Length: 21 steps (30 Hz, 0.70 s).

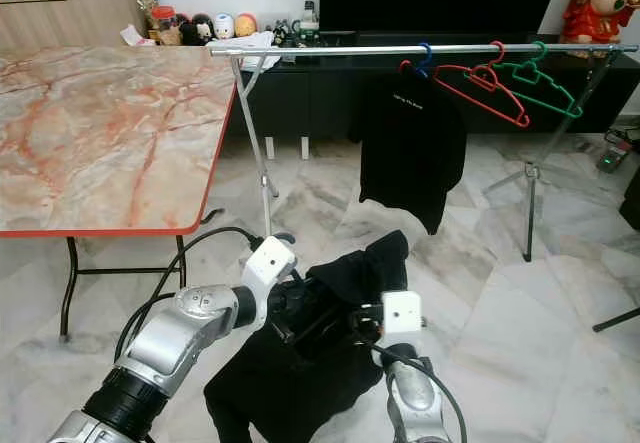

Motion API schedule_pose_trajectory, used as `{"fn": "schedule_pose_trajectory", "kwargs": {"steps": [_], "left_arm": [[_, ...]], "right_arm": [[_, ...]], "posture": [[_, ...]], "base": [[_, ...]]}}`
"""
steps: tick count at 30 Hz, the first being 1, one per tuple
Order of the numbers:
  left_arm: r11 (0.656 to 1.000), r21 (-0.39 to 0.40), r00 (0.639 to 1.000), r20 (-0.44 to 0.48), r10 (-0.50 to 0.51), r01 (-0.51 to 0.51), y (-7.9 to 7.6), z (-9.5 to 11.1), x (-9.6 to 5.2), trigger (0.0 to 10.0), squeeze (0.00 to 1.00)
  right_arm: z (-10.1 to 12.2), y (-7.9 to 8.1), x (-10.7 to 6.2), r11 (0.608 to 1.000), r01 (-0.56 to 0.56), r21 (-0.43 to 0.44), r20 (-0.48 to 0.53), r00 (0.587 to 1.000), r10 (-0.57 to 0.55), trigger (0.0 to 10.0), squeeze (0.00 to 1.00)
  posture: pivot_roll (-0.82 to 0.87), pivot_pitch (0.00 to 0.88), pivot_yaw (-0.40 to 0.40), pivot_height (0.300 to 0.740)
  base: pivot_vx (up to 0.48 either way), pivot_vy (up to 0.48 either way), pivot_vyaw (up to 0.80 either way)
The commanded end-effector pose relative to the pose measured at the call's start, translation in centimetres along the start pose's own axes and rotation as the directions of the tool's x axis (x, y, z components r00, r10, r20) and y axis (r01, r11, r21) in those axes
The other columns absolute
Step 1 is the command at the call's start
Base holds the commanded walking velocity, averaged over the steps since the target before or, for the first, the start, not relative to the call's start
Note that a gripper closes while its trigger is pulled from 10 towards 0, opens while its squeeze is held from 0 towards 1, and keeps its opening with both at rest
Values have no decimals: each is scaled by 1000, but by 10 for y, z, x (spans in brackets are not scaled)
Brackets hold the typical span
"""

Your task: Hang hanger

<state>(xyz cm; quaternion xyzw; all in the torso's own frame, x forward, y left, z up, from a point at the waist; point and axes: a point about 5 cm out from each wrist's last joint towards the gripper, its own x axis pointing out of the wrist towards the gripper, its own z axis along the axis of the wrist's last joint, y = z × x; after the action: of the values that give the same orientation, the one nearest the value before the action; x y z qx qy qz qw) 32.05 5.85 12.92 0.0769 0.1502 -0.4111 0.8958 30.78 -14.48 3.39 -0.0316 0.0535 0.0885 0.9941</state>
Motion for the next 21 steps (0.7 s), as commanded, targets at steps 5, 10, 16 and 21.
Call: {"fn": "schedule_pose_trajectory", "kwargs": {"steps": [5, 10, 16, 21], "left_arm": [[1000, 24, 999, 48, -9, 8, -2, 13, 0, 10000, 0], [1000, 23, 999, 48, -13, 12, -2, 12, -1, 10000, 0], [1000, 24, 999, 46, -14, 13, -2, 12, 0, 10000, 0], [1000, 24, 999, 46, -13, 12, -2, 12, 0, 10000, 0]], "right_arm": [[16, -5, 8, 999, 49, 9, 75, 996, -50, 10000, 0], [28, -15, 11, 990, 140, -4, 137, 981, -138, 10000, 0], [20, -25, 3, 973, 227, -39, 123, 968, -221, 10000, 0], [19, -38, -2, 929, 361, -77, 139, 927, -349, 10000, 0]], "posture": [[81, 75, 4, 740], [78, 75, 4, 740], [77, 75, 6, 740], [80, 75, 7, 740]], "base": [[0, 0, 0], [0, 0, 0], [0, 0, 0], [0, 0, 0]]}}
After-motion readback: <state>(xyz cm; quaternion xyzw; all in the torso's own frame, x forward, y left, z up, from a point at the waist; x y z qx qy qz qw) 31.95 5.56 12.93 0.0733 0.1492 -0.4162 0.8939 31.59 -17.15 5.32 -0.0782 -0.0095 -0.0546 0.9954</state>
